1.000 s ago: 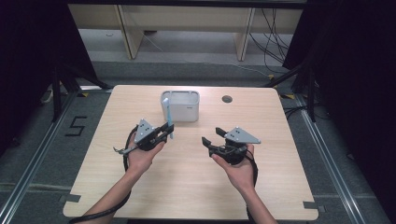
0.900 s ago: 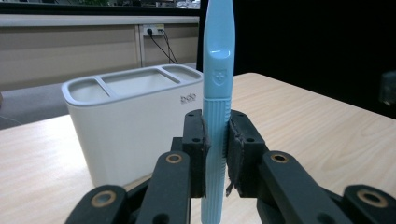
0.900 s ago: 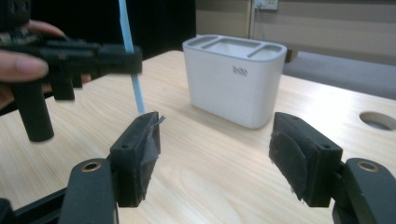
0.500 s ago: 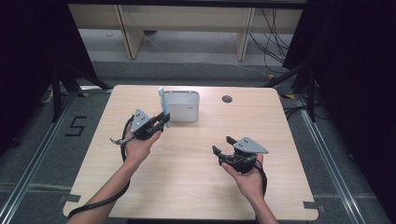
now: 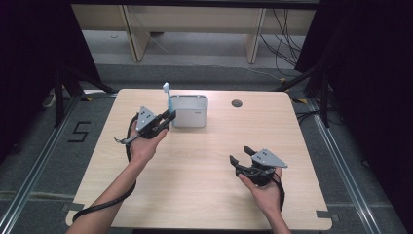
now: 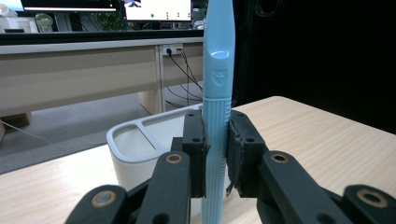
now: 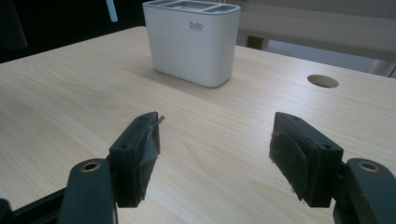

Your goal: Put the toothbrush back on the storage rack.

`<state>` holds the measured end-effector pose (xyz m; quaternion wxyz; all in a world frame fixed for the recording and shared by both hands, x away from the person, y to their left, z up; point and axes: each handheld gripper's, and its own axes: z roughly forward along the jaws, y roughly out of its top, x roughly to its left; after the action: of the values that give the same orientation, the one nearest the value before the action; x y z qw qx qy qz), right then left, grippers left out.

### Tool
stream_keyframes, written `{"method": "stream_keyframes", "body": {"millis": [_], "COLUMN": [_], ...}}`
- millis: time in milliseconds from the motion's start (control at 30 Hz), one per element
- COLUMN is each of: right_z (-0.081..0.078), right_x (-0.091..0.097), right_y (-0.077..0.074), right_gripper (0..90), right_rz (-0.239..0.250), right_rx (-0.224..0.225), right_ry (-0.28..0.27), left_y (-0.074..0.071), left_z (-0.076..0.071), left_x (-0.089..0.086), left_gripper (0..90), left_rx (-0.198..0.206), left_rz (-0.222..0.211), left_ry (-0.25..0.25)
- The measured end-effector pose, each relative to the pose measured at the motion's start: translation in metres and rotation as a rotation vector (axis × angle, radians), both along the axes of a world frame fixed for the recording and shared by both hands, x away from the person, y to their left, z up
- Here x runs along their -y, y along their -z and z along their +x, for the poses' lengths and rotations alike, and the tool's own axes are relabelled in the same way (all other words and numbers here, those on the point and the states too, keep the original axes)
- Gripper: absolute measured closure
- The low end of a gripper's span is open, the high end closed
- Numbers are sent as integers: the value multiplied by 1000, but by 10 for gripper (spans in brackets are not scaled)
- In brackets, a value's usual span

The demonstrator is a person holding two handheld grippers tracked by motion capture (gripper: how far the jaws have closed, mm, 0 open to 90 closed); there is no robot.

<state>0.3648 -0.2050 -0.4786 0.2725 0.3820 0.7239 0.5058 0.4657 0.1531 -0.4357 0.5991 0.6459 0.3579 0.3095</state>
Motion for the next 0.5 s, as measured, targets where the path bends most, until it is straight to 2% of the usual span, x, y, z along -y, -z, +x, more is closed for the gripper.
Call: {"method": "stream_keyframes", "body": {"millis": [33, 67, 100, 167, 200, 233, 267, 300, 333, 367, 400, 467, 500], "right_z": [0, -1, -4, -4, -6, -4, -6, -7, -6, -6, -9, -9, -11], "right_x": [1, 3, 3, 6, 6, 8, 8, 9, 9, 9, 10, 11, 9], "right_y": [2, 3, 5, 7, 9, 10, 11, 13, 14, 14, 14, 15, 15], "right_gripper": [339, 339, 339, 339, 339, 339, 340, 339, 339, 339, 339, 340, 340], "right_rz": [11, -4, 7, 7, 23, -4, 15, 15, 16, 16, 18, 3, 30], "right_rx": [-7, 0, -30, -29, -37, 2, -25, -14, -7, -7, -30, -14, -48], "right_ry": [-6, 7, 17, 18, 35, 24, 28, 39, 15, 15, 34, 32, 46], "left_y": [-1, -2, -3, -4, -5, -5, -6, -7, -8, -9, -10, -11, -12], "left_z": [2, 3, 4, 7, 8, 10, 11, 12, 13, 15, 16, 18, 20], "left_x": [0, -1, 0, 0, 0, 0, 1, 1, 1, 1, 1, 1, 1], "left_gripper": [783, 783, 783, 782, 783, 783, 783, 782, 783, 783, 782, 782, 783], "left_rx": [3, 3, 7, 12, 13, 14, 16, 20, 20, 24, 24, 28, 32], "left_rz": [-1, 2, 0, -3, 1, -3, -3, -6, -2, -1, 0, 1, 4], "left_ry": [0, -2, -2, -4, -6, -7, -8, -11, -11, -12, -14, -19, -21]}}
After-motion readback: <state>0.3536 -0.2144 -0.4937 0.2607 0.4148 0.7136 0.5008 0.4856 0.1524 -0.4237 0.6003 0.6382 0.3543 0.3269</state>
